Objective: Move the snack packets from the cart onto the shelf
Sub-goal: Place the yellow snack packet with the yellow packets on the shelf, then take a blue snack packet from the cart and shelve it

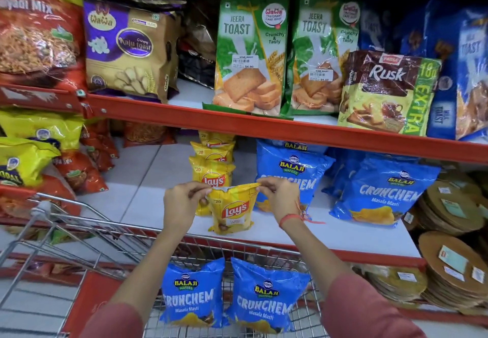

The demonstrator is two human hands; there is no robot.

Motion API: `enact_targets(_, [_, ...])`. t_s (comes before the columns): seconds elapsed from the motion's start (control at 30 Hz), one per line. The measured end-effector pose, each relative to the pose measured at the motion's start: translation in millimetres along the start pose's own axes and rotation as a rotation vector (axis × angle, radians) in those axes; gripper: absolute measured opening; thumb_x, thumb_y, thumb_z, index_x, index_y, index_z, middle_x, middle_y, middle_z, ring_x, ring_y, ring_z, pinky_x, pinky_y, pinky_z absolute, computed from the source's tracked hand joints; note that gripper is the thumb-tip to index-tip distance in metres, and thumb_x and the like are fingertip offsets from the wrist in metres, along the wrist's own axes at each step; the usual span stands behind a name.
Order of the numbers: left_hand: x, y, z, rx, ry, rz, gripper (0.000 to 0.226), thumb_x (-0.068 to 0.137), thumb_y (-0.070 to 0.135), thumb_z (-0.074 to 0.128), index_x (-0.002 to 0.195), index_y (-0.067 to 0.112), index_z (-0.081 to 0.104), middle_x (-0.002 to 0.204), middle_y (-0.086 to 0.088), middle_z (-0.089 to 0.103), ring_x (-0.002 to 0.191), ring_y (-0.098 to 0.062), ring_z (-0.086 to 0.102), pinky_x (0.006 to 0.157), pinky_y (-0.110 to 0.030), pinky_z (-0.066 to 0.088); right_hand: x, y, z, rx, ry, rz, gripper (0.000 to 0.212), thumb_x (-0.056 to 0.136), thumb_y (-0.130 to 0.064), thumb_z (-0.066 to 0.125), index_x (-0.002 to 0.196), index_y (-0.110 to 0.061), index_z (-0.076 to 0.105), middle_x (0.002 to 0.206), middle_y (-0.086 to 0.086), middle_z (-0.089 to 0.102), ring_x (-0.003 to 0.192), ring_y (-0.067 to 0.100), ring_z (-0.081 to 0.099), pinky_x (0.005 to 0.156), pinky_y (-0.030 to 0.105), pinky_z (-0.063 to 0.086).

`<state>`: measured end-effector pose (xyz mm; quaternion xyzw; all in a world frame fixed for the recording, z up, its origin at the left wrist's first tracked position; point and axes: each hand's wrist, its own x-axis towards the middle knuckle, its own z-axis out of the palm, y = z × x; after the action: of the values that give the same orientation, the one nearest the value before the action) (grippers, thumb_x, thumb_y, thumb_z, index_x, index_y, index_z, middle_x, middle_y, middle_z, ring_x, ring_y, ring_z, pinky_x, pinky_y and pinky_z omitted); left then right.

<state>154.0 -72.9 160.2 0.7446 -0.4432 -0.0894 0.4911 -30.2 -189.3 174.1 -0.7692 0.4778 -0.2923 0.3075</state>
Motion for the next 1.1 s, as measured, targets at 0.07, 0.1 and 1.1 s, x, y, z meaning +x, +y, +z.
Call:
enact_targets(0.07, [2, -7, 3, -0.027, 0.01, -0.023, 0.015, 0.075, 0.011, 0.076, 0.09, 0.008, 0.076, 0.08, -0.011, 0.078, 0.063, -0.01, 0.067, 0.062, 0.003, 0.046, 2, 3, 4, 0.001, 0.01, 0.006, 0.026, 0.086, -0.01, 0.07, 0.112, -0.012, 0.069, 0.099, 0.008, 0.077, 0.091, 0.018, 0.071, 0.088, 0.024, 0.055])
enact_targets(0.1, [2, -11, 4, -0.048, 0.012, -0.047, 0.02, 0.074, 0.01, 0.077, 0.094, 0.007, 0.075, 0.084, -0.009, 0.078, 0.068, -0.01, 0.069, 0.068, -0.002, 0.049, 1, 6, 6, 0.013, 0.012, 0.01, 0.031, 0.086, -0.011, 0.07, 0.117, -0.013, 0.066, 0.1, 0.006, 0.076, 0.09, 0.014, 0.07, 0.086, 0.02, 0.052])
enact_targets(1.1, [-128, -82, 111, 0.714, -0.943, 0.016, 0.029, 0.087, -0.004, 0.049, 0.108, 0.011, 0.063, 0.101, -0.008, 0.068, 0.106, -0.026, 0.063, 0.088, -0.037, 0.051, -131, 142, 9, -0.767, -0.704, 0.333, 0.023, 0.097, -0.008, 0.048, 0.111, -0.008, 0.065, 0.114, 0.01, 0.069, 0.105, 0.021, 0.065, 0.085, 0.025, 0.056])
